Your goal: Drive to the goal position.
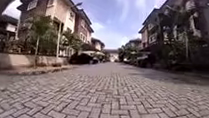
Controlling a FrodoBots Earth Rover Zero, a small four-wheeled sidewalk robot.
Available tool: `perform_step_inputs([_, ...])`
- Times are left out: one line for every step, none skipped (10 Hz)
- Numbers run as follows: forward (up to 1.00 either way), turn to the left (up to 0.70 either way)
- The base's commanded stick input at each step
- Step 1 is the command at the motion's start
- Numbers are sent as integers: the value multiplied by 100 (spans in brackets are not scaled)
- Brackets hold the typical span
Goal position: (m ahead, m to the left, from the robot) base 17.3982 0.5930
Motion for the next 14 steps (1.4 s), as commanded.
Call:
perform_step_inputs([69,3])
perform_step_inputs([69,2])
perform_step_inputs([69,-5])
perform_step_inputs([69,-18])
perform_step_inputs([69,-27])
perform_step_inputs([69,3])
perform_step_inputs([69,3])
perform_step_inputs([69,3])
perform_step_inputs([69,3])
perform_step_inputs([69,3])
perform_step_inputs([69,3])
perform_step_inputs([69,3])
perform_step_inputs([69,3])
perform_step_inputs([69,3])
